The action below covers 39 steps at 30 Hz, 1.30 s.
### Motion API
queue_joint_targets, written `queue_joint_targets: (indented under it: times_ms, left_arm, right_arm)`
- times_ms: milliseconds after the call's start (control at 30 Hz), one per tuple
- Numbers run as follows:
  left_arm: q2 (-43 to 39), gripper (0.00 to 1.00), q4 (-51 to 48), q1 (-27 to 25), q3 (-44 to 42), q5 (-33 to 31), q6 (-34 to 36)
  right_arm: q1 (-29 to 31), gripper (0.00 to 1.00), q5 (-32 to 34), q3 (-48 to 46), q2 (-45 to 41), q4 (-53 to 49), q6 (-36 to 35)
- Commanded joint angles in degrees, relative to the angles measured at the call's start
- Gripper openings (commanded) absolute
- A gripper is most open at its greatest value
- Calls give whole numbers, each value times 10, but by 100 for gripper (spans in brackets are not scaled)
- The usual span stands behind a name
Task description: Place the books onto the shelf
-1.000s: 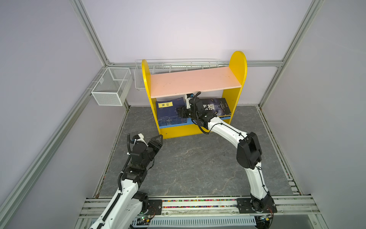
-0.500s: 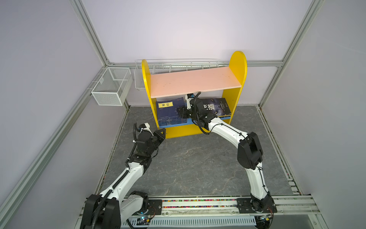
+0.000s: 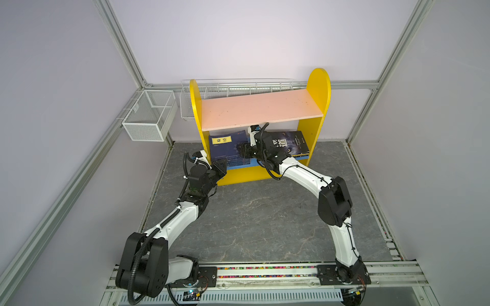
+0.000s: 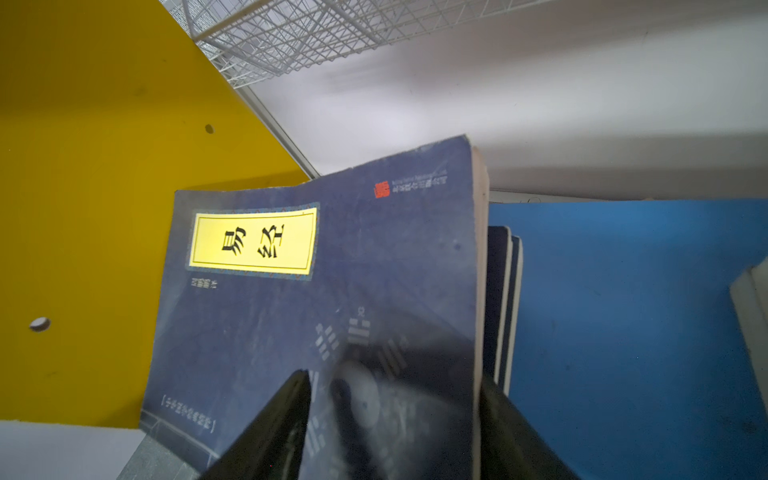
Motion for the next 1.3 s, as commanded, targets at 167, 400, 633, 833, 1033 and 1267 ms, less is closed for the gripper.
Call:
queue_joint_targets:
  times_ms: [167,400,633,833,1033,1267]
  left_arm:
    - [52,6,19,-2,70,-33,31]
    - [84,4,-43,-1,106,-85,26]
    - [104,3,-116,-4,147,-132,28]
    - [112,2,-150,-6,164,-159,28]
    - [118,2,-151,-8,166,-158,26]
    - [127,2,-155,-8,175,-154,31]
  right_arm:
    - [3,64,-14,-13,-25,-26,-11]
    - [2,64,-18,-18,-29,-25,-13]
    - [2,64,-20,-26,-34,-15,-11]
    - [2,66,-20,-39,-42,-5,-12]
    - [1,72,-12,-56,-60,9,-23]
    - [-5,77,19,-76,-83,13,-39]
